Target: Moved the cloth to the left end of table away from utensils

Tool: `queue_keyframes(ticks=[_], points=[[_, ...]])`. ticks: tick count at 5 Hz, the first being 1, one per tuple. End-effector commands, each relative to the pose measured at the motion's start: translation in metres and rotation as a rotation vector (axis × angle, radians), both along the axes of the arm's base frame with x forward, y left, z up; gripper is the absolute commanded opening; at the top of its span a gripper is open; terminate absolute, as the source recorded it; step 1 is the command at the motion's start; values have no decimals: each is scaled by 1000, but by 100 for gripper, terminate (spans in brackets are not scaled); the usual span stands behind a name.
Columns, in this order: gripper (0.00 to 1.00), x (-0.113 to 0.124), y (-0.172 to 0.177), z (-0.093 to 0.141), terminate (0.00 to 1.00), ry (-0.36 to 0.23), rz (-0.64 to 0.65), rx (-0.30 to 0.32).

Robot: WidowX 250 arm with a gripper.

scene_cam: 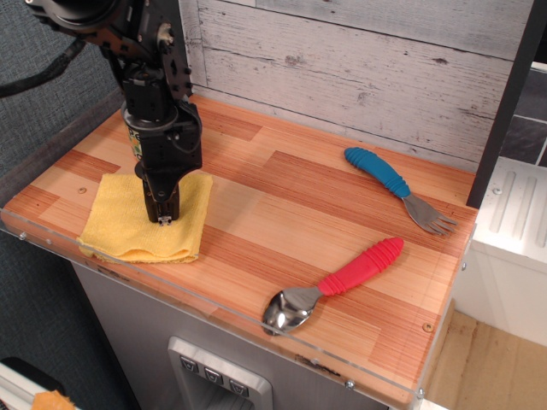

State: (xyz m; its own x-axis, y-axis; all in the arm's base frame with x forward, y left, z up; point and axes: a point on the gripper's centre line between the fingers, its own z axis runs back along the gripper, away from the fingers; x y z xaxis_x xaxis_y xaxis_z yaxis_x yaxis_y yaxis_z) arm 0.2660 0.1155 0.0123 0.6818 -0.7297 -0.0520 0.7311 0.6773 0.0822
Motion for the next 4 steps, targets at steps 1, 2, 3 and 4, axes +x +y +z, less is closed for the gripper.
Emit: queue_keyframes(ticks=[1, 2, 3, 4], points=[[0, 4, 14, 31, 0, -96, 87, 11], [100, 4, 10, 37, 0, -102, 102, 31], [100, 3, 9, 53, 0, -124, 142, 10], [100, 4, 7, 65, 0, -138, 168, 5]])
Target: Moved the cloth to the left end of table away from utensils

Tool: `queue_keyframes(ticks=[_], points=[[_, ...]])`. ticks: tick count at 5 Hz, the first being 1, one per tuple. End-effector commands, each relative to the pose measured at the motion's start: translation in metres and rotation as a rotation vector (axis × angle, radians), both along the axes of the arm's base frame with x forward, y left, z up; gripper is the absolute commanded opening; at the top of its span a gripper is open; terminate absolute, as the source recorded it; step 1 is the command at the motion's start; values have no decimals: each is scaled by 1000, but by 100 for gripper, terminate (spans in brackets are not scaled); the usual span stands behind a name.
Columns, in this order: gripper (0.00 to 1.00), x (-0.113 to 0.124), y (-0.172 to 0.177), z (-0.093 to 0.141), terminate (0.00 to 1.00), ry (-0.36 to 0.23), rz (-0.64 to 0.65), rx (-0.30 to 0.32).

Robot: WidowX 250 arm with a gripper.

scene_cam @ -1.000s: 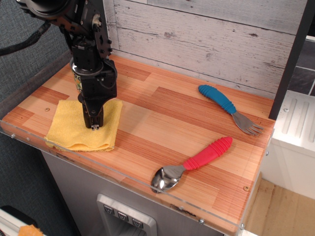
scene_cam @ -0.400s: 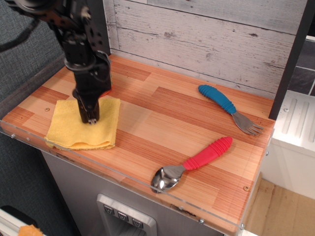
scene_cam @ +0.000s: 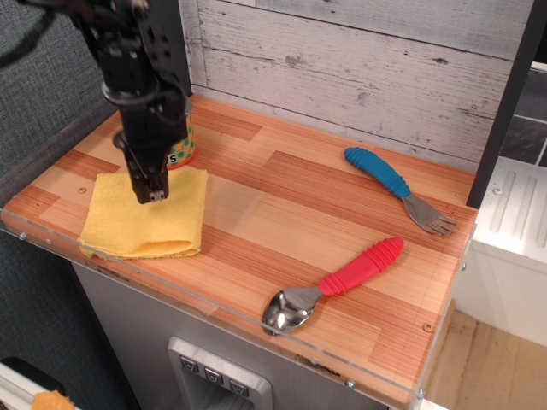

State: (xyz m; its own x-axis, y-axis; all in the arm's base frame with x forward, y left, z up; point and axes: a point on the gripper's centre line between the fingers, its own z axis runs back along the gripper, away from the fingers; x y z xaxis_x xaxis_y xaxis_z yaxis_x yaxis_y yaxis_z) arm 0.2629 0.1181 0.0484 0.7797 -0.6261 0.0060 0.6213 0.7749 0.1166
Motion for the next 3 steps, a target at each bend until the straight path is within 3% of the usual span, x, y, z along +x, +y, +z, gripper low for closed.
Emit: queue_keyframes(ticks=[1, 3], points=[[100, 11, 2, 36, 0, -69, 74, 24], [100, 23, -16, 53, 0, -47, 214, 3]])
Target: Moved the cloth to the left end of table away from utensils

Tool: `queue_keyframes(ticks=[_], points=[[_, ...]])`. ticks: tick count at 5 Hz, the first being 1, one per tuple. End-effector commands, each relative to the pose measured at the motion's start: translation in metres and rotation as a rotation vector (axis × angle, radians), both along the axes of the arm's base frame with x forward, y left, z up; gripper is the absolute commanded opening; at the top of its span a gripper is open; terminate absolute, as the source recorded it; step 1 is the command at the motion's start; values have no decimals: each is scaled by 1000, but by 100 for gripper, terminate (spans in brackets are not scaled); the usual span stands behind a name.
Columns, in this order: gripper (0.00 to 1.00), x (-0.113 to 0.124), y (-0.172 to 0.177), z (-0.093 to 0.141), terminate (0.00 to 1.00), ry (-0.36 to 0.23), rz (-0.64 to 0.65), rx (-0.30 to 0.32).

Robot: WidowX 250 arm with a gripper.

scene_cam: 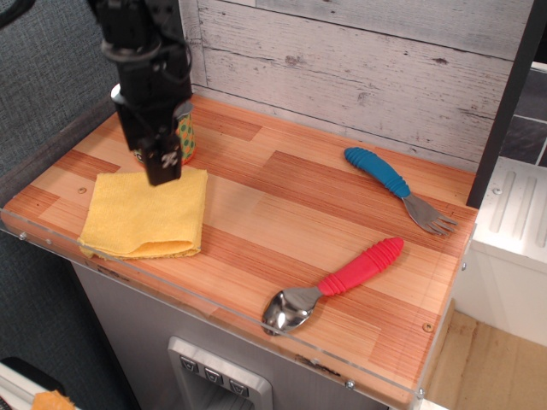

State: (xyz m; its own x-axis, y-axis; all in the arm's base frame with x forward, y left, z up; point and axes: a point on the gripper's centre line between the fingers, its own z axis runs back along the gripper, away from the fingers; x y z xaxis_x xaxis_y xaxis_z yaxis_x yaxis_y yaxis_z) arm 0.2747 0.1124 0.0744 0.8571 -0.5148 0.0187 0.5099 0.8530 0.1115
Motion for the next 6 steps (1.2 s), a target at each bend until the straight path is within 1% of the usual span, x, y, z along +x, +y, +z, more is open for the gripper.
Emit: queue_keyframes(ticks=[1, 2, 3, 4, 5, 6], points=[[100, 14, -27, 36, 0, -72, 189, -39], [100, 16, -40, 43, 0, -112, 382, -94], [100, 15, -35, 49, 0, -143, 584, -114], [100, 10, -18, 55, 0, -179, 713, -77], [100, 10, -3, 60, 0, -193, 782, -55], [100, 11, 11, 64, 0, -184, 865, -51]])
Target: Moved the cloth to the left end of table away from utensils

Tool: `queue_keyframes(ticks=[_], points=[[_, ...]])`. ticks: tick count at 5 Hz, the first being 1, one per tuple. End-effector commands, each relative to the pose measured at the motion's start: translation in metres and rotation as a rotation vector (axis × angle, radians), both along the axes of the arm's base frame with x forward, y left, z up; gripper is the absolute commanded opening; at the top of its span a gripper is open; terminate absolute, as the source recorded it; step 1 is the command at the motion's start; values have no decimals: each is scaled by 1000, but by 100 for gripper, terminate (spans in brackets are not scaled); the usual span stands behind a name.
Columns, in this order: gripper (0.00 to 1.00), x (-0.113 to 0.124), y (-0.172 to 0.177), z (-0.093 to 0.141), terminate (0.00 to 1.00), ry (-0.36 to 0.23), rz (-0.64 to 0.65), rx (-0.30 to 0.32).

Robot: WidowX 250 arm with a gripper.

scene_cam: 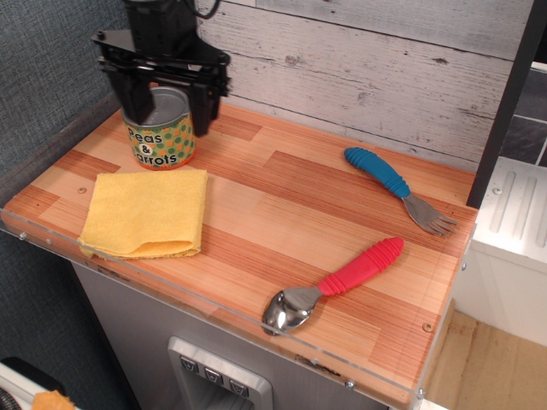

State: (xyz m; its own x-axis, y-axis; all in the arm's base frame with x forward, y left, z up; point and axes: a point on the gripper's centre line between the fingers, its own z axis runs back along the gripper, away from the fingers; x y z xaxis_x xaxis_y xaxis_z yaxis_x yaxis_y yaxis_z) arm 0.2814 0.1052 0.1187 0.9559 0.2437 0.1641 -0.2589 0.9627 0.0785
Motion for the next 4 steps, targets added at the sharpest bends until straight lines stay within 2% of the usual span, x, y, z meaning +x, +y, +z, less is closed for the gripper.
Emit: queue_keyframes(ticks=[1, 2, 3, 4], points=[[100, 6, 31, 30, 0, -19, 128, 24], [100, 10, 43, 30, 0, -33, 125, -16], [100, 5, 38, 27, 0, -67, 369, 19], [100, 0, 32, 15, 0, -128, 436, 36]])
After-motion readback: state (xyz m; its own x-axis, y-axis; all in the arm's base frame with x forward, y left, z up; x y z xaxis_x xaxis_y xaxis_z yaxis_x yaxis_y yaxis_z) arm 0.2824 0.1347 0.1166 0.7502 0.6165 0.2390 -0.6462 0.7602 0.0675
